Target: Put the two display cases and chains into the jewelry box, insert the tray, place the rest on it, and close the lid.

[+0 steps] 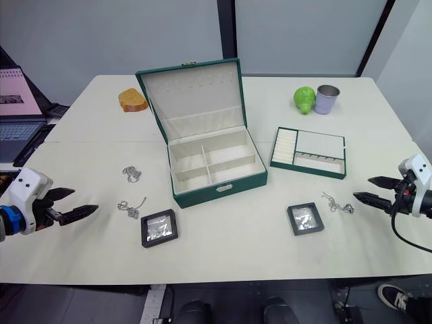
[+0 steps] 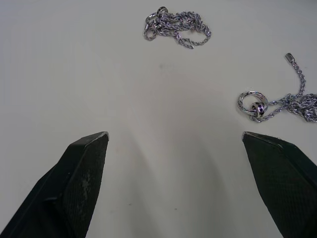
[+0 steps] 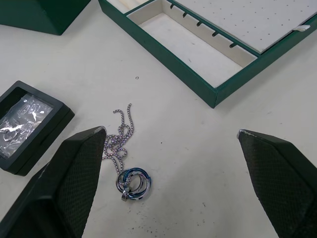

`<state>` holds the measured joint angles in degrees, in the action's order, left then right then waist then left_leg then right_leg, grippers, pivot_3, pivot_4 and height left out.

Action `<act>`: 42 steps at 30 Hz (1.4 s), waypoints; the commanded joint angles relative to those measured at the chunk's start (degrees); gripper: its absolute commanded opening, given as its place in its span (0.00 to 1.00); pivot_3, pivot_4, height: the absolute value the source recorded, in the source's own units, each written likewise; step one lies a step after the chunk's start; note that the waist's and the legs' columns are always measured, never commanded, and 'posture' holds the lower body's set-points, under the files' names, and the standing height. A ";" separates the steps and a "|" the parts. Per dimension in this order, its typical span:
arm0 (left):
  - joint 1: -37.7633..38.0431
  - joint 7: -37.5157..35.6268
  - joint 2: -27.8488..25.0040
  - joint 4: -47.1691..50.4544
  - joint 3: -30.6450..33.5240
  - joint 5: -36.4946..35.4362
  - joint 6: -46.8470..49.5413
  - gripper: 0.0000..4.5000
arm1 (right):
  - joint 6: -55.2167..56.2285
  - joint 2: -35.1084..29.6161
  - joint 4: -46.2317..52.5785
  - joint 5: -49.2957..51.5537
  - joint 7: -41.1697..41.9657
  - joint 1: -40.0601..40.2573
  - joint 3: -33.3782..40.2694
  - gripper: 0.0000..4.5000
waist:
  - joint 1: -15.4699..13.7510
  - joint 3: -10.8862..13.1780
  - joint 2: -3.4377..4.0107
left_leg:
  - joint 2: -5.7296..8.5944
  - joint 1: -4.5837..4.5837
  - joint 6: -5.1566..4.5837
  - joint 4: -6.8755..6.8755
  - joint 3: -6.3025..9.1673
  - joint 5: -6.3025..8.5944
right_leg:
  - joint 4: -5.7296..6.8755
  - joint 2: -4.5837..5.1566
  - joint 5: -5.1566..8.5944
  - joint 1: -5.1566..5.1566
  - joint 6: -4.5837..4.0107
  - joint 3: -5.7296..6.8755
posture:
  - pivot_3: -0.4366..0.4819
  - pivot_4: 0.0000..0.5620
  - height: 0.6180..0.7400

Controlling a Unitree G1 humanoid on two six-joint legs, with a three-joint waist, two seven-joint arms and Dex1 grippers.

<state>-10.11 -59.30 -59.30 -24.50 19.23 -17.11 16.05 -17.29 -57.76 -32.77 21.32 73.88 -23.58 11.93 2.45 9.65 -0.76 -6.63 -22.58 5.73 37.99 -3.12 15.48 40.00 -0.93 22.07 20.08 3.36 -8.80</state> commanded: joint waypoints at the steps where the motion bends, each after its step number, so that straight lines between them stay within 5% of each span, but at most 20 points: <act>1: -0.10 0.49 -0.66 1.22 1.09 0.12 -0.26 1.00 | 0.45 -1.68 0.54 0.22 0.72 -0.30 1.94 1.00 | 0.00 0.00 0.00 | 0.00 0.00 0.00 0.00 0.00 0.00 | 0.00 0.00 0.00 0.00 0.00 0.00 | 0.48 0.27 1.00; 14: -1.32 8.52 6.47 13.67 2.99 -4.60 8.10 1.00 | -5.58 5.59 13.67 4.22 -6.53 -7.14 1.74 1.00 | 0.57 -0.01 -0.02 | -0.03 -0.02 0.00 0.01 0.02 0.00 | 0.08 -0.01 0.00 -0.01 0.00 0.02 | 0.48 0.27 1.00; 22: -4.39 15.68 12.79 20.19 -2.81 -2.27 11.35 0.50 | -5.03 16.79 14.43 -2.20 -14.19 -16.43 -8.04 0.50 | 0.85 -0.03 -0.04 | -0.01 -0.04 0.01 0.10 0.05 -0.01 | 0.10 0.00 0.00 0.00 0.00 0.03 | 0.48 0.27 1.00; 29: -9.03 20.94 19.16 21.29 -8.15 -0.30 13.20 0.03 | 3.70 26.68 0.55 -11.91 -21.14 -24.91 -15.35 0.14 | 0.99 -0.05 -0.08 | -0.01 -0.06 0.01 0.17 0.06 -0.01 | 0.11 0.00 -0.01 0.02 0.00 0.07 | 0.48 0.27 1.00; 32: -9.60 22.04 21.03 22.01 -10.26 0.50 13.80 0.00 | 5.99 29.16 -3.29 -13.99 -21.81 -26.69 -16.91 0.00 | 1.24 -0.05 -0.08 | -0.01 -0.08 0.01 0.18 0.04 -0.01 | 0.12 0.01 0.00 0.03 0.00 0.08 | 0.48 0.27 1.00; 42: -11.23 21.45 22.97 23.28 -14.03 1.06 14.56 0.00 | 4.20 35.32 0.25 -14.37 -19.01 -25.50 -19.44 0.00 | 2.61 -0.05 -0.08 | -0.01 -0.09 0.02 0.16 0.15 -0.01 | 0.26 -0.01 0.00 0.03 0.00 0.16 | 0.48 0.27 1.00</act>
<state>-20.65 -37.12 -36.27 -3.87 5.35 -15.94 30.87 -12.87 -22.42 -35.15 6.19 54.14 -48.97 -7.98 5.06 9.60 -0.83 -6.64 -22.68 5.74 38.16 -2.94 15.46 40.26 -0.94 22.07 20.10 3.36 -8.58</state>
